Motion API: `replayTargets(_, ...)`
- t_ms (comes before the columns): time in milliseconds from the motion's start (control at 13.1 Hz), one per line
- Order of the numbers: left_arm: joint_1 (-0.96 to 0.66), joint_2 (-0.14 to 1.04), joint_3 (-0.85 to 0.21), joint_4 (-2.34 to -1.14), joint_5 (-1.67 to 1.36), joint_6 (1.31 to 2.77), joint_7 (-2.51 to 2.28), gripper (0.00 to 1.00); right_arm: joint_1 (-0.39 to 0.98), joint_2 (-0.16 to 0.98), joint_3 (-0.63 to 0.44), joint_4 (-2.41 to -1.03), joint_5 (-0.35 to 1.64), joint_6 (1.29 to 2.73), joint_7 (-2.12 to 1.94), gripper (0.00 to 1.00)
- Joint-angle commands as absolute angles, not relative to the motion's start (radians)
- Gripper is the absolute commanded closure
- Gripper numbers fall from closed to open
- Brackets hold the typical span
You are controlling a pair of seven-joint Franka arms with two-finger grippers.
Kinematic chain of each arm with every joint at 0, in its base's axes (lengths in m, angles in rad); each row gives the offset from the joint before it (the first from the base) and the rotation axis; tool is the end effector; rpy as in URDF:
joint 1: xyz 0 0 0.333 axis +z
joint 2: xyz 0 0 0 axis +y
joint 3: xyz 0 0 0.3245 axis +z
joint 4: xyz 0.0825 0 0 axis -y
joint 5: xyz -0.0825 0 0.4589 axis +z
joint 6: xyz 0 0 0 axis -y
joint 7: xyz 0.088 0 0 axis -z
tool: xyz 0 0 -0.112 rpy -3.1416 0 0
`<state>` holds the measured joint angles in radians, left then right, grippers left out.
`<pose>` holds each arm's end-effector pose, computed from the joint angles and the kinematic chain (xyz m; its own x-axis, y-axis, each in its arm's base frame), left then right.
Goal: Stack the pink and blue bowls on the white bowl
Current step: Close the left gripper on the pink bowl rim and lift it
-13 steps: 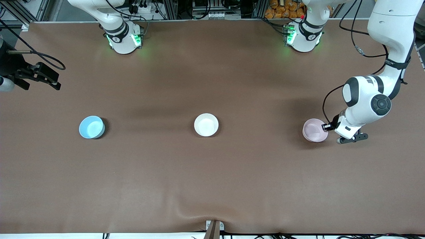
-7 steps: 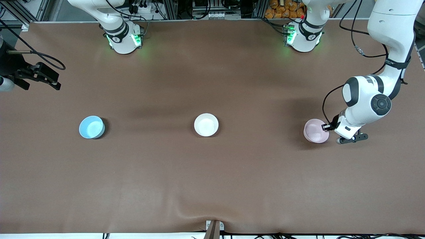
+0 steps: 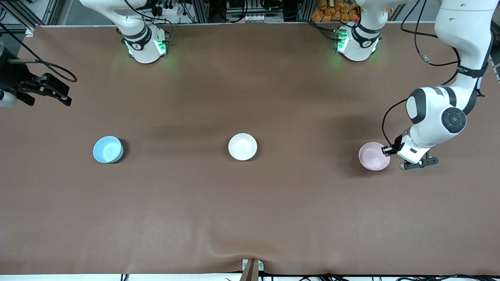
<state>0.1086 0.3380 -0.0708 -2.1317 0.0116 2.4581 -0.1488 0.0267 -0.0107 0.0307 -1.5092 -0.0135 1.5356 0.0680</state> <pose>0.6221 0.0227 0.1915 0.9835 0.1803 -0.0129 0.1805 -0.9835 0.0145 0.6219 0.0343 0.6651 0.9992 -0.0111 0.0379 -0.0115 -0.9999 0.0112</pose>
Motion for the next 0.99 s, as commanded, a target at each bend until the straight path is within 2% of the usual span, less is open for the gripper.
replayTargets(0,0.112,0.252,-0.087,-2.135,0.005,2.379,-0.123,1.00,0.023,-0.002,0.035,-1.491,-0.021,1.528,0.061,0.00)
replayTargets(305,0.112,0.175,-0.141,-2.118,-0.009,2.324,-0.132,1.00,0.023,-0.002,0.035,-1.491,-0.021,1.528,0.061,0.00)
replayTargets(916,0.104,0.181,-0.271,-1.999,-0.169,2.237,-0.211,1.00,0.023,-0.002,0.035,-1.491,-0.021,1.528,0.061,0.00)
